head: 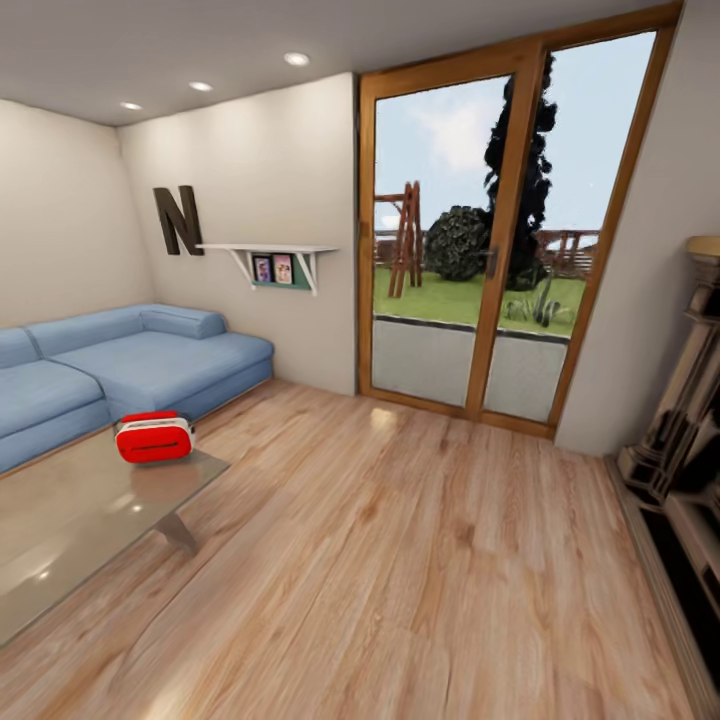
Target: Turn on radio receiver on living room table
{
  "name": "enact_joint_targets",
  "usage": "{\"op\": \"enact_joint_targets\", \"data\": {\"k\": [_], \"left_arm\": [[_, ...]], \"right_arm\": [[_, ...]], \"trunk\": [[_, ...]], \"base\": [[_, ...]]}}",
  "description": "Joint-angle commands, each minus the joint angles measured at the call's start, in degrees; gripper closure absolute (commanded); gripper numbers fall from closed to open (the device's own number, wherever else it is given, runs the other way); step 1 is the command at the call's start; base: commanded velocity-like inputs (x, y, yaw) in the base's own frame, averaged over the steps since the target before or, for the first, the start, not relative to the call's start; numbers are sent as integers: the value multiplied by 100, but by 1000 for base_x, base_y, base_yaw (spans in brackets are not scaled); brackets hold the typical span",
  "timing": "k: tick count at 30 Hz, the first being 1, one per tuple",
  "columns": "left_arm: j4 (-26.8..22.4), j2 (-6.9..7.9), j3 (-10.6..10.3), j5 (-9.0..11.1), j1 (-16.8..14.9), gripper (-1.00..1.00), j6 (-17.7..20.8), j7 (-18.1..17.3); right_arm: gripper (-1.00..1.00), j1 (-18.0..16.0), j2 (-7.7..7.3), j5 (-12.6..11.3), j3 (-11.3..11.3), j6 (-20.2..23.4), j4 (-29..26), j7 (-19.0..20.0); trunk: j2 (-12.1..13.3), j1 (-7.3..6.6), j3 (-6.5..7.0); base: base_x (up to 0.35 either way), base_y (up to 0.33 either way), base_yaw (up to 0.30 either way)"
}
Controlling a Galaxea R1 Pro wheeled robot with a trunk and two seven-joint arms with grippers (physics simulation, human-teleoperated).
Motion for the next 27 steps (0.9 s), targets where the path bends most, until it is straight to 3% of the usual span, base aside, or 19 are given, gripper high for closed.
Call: {"op": "enact_joint_targets", "data": {"k": [1,21,27], "left_arm": [[0,0,0,-1,0,-100,0,0],[0,6,0,0,0,-100,-1,0],[0,9,0,0,0,-100,-1,0]], "right_arm": [[-100,0,0,0,0,0,0,0],[-100,0,1,0,0,0,0,0],[-100,0,2,0,0,0,0,0]], "trunk": [[0,0,0],[0,0,0],[0,0,0]], "base": [[325,-167,0],[325,-167,2],[325,-167,183]]}}
